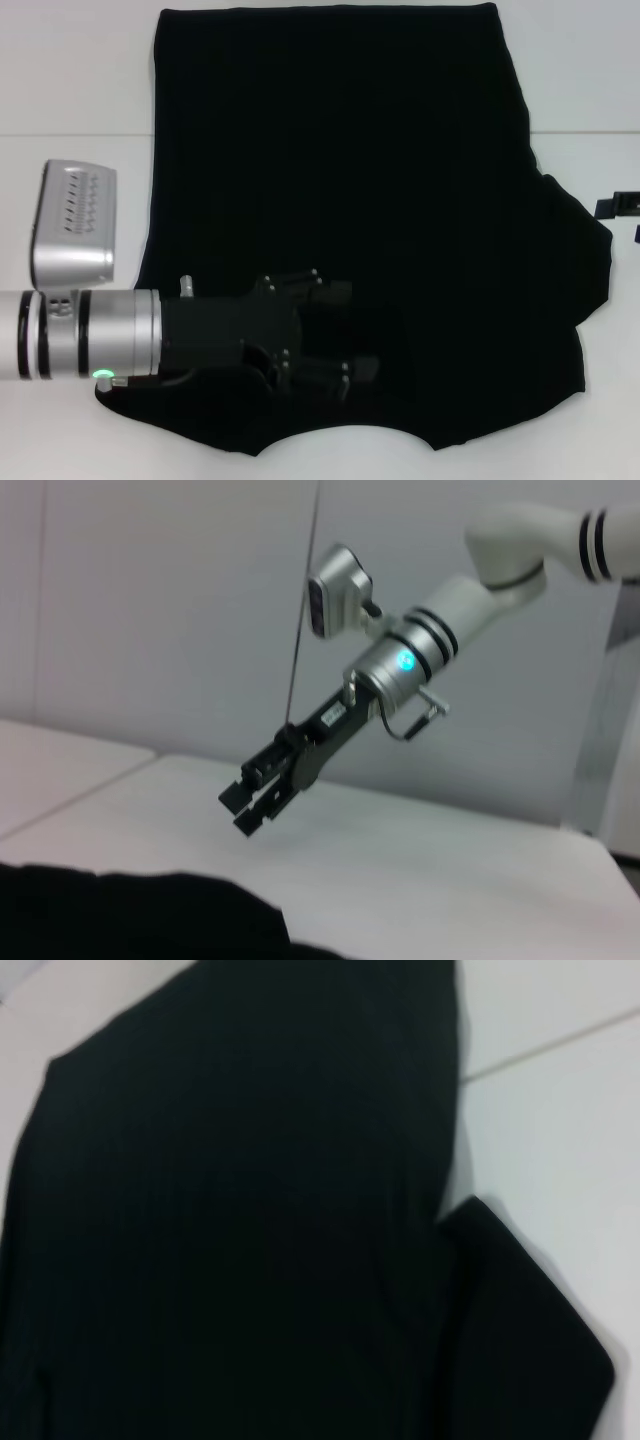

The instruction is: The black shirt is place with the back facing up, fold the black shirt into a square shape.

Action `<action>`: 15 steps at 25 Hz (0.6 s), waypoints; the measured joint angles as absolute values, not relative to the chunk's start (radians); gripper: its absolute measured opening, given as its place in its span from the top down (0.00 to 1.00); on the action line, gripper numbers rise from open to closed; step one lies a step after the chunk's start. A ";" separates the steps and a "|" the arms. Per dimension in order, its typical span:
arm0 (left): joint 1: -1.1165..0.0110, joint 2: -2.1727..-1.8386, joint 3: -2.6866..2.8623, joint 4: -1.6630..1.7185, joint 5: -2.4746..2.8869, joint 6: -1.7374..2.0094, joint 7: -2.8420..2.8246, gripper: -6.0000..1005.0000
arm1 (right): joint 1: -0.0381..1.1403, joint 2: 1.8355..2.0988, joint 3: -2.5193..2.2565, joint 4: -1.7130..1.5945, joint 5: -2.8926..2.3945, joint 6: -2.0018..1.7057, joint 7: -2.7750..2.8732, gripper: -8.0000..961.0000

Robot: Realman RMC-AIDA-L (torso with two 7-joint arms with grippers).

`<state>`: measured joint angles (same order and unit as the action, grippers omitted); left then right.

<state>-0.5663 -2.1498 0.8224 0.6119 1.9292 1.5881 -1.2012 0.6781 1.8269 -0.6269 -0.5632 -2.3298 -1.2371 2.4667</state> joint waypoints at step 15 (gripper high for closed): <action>-0.579 -2.152 0.853 0.613 1.971 1.525 -1.193 0.06 | 0.713 1.870 -0.636 -0.502 -2.470 -1.139 2.497 0.07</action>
